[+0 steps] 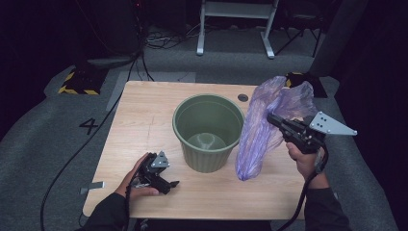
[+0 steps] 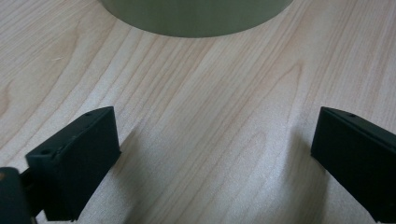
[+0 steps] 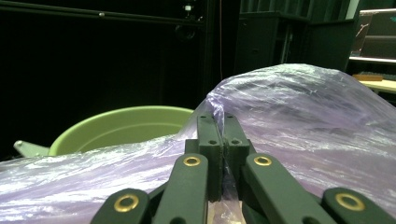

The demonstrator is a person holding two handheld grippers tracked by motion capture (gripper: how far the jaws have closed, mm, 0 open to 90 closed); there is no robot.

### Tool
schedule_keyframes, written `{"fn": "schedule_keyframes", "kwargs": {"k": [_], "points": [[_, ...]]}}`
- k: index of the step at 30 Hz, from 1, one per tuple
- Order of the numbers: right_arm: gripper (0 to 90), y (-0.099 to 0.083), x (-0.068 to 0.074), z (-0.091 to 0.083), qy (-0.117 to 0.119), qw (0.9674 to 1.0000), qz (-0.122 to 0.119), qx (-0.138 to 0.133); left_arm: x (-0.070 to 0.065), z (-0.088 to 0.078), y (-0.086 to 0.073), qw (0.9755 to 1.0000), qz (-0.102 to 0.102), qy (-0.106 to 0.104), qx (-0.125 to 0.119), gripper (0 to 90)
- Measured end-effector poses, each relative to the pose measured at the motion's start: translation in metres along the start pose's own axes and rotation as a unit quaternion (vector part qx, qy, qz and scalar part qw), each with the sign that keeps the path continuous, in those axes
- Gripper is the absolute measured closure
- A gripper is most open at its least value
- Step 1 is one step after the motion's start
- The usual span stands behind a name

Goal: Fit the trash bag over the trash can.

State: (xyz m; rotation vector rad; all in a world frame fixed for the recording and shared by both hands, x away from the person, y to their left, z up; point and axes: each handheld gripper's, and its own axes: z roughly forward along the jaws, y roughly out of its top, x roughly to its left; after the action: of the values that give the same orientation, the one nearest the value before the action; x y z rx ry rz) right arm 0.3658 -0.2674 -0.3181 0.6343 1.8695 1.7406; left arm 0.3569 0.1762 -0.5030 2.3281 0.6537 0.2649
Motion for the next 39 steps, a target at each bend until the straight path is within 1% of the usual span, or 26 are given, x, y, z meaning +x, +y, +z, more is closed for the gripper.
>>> {"fn": "schedule_keyframes", "kwargs": {"k": [2, 4, 6, 7, 10, 13, 14, 15, 17, 18, 19, 20, 21, 22, 23, 24, 25, 27, 28, 30, 31, 33, 34, 35, 38, 39], "points": [[89.8, 0.006, -0.001, 0.002, -0.002, 1.0, -0.006, -0.006, 0.0, -0.001, 0.0, 1.0, 0.0, -0.001, 0.001, 2.4], [89.8, 0.011, -0.003, 0.003, 0.0, 0.9998, 0.0, -0.02, 0.001, 0.0, -0.001, 1.0, -0.002, -0.005, 0.0, 2.4], [89.8, 0.015, -0.005, 0.008, -0.008, 0.9996, 0.002, -0.027, 0.001, 0.0, -0.002, 1.0, -0.005, -0.006, -0.003, 2.4], [89.8, 0.015, -0.006, 0.011, -0.007, 0.9995, 0.007, -0.03, 0.001, -0.001, -0.002, 1.0, -0.006, -0.005, -0.003, 2.5], [89.8, 0.017, -0.009, 0.021, -0.014, 0.9996, 0.013, -0.023, 0.001, -0.001, -0.003, 1.0, -0.006, -0.003, -0.005, 2.4], [89.8, 0.017, -0.01, 0.031, -0.013, 0.9997, 0.011, -0.017, 0.001, -0.002, -0.003, 1.0, -0.008, 0.0, 0.0, 2.4], [89.8, 0.017, -0.011, 0.035, -0.013, 0.9997, 0.011, -0.015, 0.0, -0.003, -0.002, 1.0, -0.004, 0.0, 0.0, 3.5], [89.8, 0.016, -0.011, 0.038, -0.014, 0.9998, 0.011, -0.012, 0.0, -0.004, -0.002, 1.0, -0.003, 0.003, -0.006, 7.6], [89.8, 0.015, -0.013, 0.047, -0.017, 0.9997, 0.014, -0.004, -0.003, -0.008, -0.001, 0.9999, 0.002, 0.009, -0.012, 22.0], [89.8, 0.015, -0.013, 0.049, -0.02, 0.9997, 0.012, -0.001, -0.004, -0.01, -0.001, 0.9998, 0.006, 0.013, -0.011, 20.7], [89.8, 0.015, -0.013, 0.054, -0.024, 0.9997, 0.011, 0.001, -0.006, -0.012, -0.001, 0.9998, 0.007, 0.015, -0.012, 13.5], [89.8, 0.015, -0.012, 0.056, -0.027, 0.9996, 0.009, 0.004, -0.006, -0.014, -0.002, 0.9997, 0.009, 0.012, -0.017, 13.9], [89.8, 0.016, -0.012, 0.058, -0.033, 0.9994, 0.003, 0.008, -0.008, -0.016, -0.002, 0.9998, 0.012, 0.014, -0.013, 19.0], [89.8, 0.017, -0.012, 0.061, -0.036, 0.9993, -0.002, 0.008, -0.009, -0.017, -0.002, 0.9997, 0.013, 0.017, -0.011, 19.0], [89.7, 0.017, -0.011, 0.063, -0.038, 0.9993, -0.003, 0.007, -0.01, -0.019, -0.003, 0.9996, 0.013, 0.024, -0.012, 14.8], [89.8, 0.017, -0.011, 0.066, -0.043, 0.999, -0.006, 0.011, -0.01, -0.022, -0.004, 0.9994, 0.008, 0.027, -0.018, 15.4], [89.7, 0.016, -0.012, 0.069, -0.046, 0.9987, -0.009, 0.016, -0.01, -0.024, -0.004, 0.9994, 0.003, 0.025, -0.024, 18.0], [89.7, 0.015, -0.012, 0.074, -0.054, 0.9982, -0.012, 0.024, -0.008, -0.029, -0.003, 0.999, -0.008, 0.025, -0.035, 15.8], [89.7, 0.014, -0.012, 0.076, -0.057, 0.9978, -0.015, 0.028, -0.007, -0.031, -0.002, 0.9988, -0.012, 0.027, -0.038, 16.7], [89.8, 0.012, -0.012, 0.08, -0.059, 0.9977, -0.01, 0.03, -0.007, -0.039, 0.002, 0.9981, -0.017, 0.032, -0.049, 15.8], [89.7, 0.011, -0.012, 0.081, -0.062, 0.9976, -0.009, 0.03, -0.006, -0.044, 0.004, 0.9975, -0.019, 0.031, -0.061, 16.1], [89.7, 0.01, -0.011, 0.085, -0.068, 0.997, -0.009, 0.034, -0.006, -0.056, 0.007, 0.9949, -0.03, 0.029, -0.092, 16.0], [89.8, 0.01, -0.01, 0.087, -0.076, 0.9961, -0.018, 0.041, -0.006, -0.061, 0.009, 0.9942, -0.031, 0.029, -0.099, 15.9], [89.8, 0.01, -0.01, 0.088, -0.079, 0.9956, -0.024, 0.044, -0.006, -0.064, 0.01, 0.9936, -0.03, 0.028, -0.106, 15.9], [89.8, 0.008, -0.008, 0.091, -0.087, 0.9946, -0.026, 0.051, -0.008, -0.079, 0.015, 0.9909, -0.024, 0.027, -0.13, 16.0], [89.8, 0.007, -0.007, 0.092, -0.088, 0.9943, -0.028, 0.053, -0.009, -0.085, 0.018, 0.9892, -0.026, 0.026, -0.142, 16.0]]}}
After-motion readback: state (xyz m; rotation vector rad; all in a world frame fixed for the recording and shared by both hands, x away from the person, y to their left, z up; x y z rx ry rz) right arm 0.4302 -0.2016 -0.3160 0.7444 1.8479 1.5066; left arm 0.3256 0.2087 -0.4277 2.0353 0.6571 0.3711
